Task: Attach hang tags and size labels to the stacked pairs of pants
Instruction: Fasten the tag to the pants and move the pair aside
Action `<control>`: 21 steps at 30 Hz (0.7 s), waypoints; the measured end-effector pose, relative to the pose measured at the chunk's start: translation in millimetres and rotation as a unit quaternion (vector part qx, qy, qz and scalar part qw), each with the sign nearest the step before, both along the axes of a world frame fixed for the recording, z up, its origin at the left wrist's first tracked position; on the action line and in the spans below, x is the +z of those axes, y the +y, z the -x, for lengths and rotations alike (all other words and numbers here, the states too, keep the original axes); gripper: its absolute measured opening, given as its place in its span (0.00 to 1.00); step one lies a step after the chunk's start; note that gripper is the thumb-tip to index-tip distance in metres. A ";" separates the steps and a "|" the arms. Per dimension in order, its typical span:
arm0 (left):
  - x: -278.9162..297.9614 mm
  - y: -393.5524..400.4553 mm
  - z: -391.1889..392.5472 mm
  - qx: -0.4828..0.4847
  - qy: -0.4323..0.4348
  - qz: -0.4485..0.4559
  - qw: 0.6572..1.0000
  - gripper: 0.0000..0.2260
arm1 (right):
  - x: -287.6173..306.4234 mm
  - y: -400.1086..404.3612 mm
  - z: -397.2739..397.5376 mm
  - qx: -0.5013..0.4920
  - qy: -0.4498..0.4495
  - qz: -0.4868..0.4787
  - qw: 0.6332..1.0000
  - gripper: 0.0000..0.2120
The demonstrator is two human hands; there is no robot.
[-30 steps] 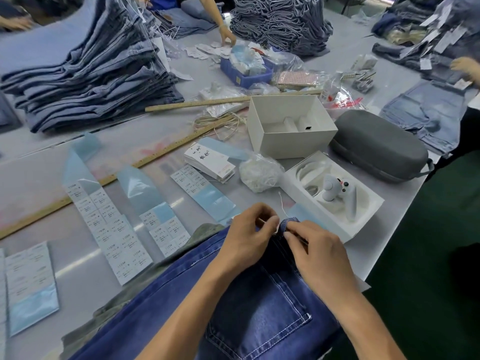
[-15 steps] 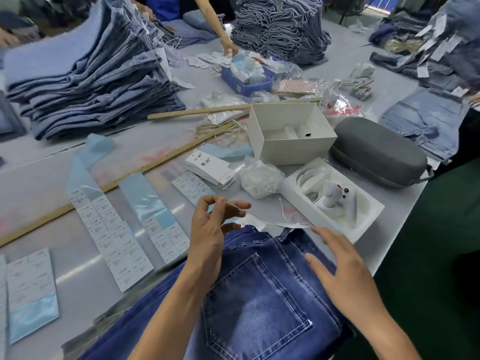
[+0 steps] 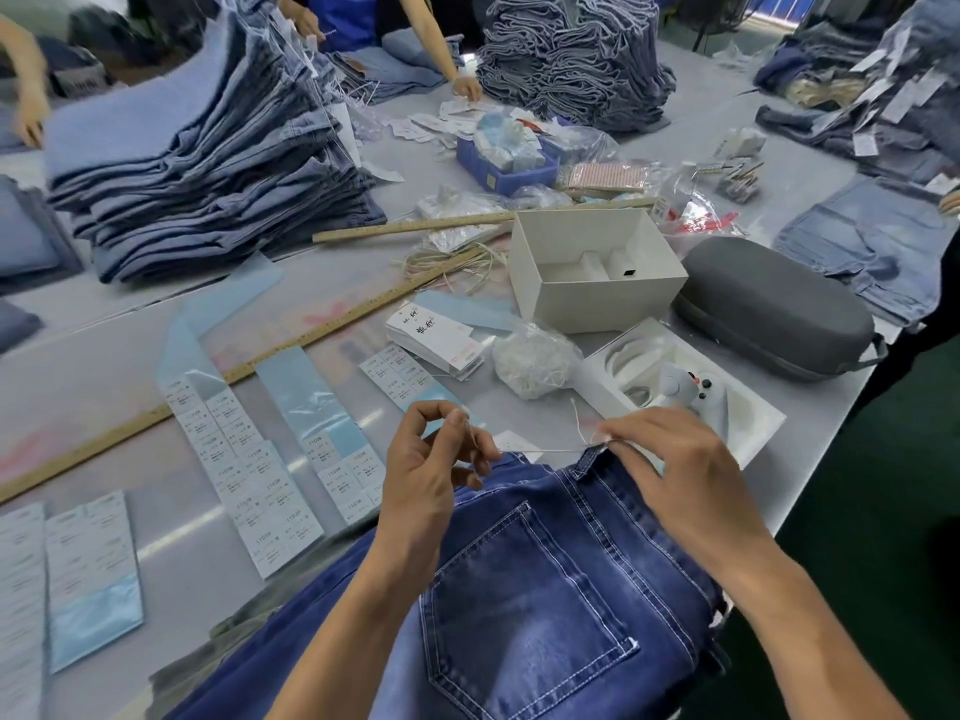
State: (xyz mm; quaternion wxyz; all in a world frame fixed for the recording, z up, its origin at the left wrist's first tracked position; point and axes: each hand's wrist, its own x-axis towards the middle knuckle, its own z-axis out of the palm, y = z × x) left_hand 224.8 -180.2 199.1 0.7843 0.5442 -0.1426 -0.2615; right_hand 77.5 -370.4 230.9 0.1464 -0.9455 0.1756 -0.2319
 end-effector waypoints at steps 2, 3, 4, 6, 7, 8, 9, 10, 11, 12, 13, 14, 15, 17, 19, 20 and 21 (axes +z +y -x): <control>-1.1 0.9 -0.9 -0.003 -0.004 -0.009 1.000 0.05 | 5.6 1.8 -0.8 0.011 0.003 0.021 1.000 0.11; -1.3 0.8 -0.7 -0.007 -0.010 -0.012 1.000 0.05 | 7.8 2.7 -1.6 0.016 0.010 0.035 0.999 0.10; -1.5 0.4 -0.2 -0.011 -0.015 -0.015 1.000 0.05 | 9.4 3.7 -2.4 0.019 0.017 0.049 0.998 0.08; -2.6 -1.0 1.1 -0.017 -0.019 -0.014 1.000 0.05 | 12.1 7.0 -2.6 0.024 0.023 0.068 0.997 0.07; -3.4 -1.4 1.6 -0.018 -0.018 -0.013 1.000 0.05 | 12.6 9.6 -2.0 0.025 0.024 0.076 0.996 0.07; -4.2 -1.4 2.2 -0.020 -0.017 -0.012 1.000 0.05 | 12.2 13.6 -0.7 0.023 0.026 0.084 0.996 0.08; -4.7 -1.5 2.7 -0.021 -0.017 -0.011 1.000 0.05 | 11.1 19.5 0.9 0.018 0.030 0.089 0.995 0.08; -4.9 -1.4 3.2 -0.023 -0.019 -0.010 0.999 0.06 | 9.1 27.3 2.4 0.013 0.033 0.088 0.995 0.08; -4.8 -1.0 3.6 -0.027 -0.022 -0.009 0.999 0.06 | 5.8 37.2 3.8 0.009 0.036 0.081 0.996 0.08; -4.0 -1.1 4.0 -0.031 -0.026 -0.007 0.999 0.06 | 1.0 47.7 4.8 0.007 0.040 0.069 0.997 0.08; -2.9 -1.1 4.1 -0.037 -0.030 -0.004 0.999 0.05 | -4.8 58.0 5.3 0.005 0.052 0.053 0.997 0.08; -1.7 -1.7 4.6 -0.043 -0.035 -0.002 0.998 0.05 | -12.0 66.8 6.4 0.001 0.072 0.033 0.997 0.08; -0.9 -2.8 5.4 -0.049 -0.039 0.000 0.998 0.05 | -19.3 73.4 7.9 -0.007 0.096 0.005 0.995 0.07; -0.3 -6.5 8.0 -0.065 -0.041 0.004 0.997 0.06 | -29.0 76.2 10.7 -0.035 0.117 -0.067 0.990 0.03; -0.8 -10.1 11.5 -0.082 -0.044 0.008 0.996 0.05 | -29.4 69.1 11.1 -0.063 0.113 -0.150 0.980 0.03; -1.2 -11.7 13.1 -0.089 -0.048 0.008 0.995 0.06 | -28.4 64.1 11.5 -0.070 0.111 -0.184 0.974 0.05; -1.3 -13.2 14.5 -0.094 -0.052 0.007 0.994 0.06 | -26.7 59.6 11.4 -0.074 0.120 -0.207 0.968 0.07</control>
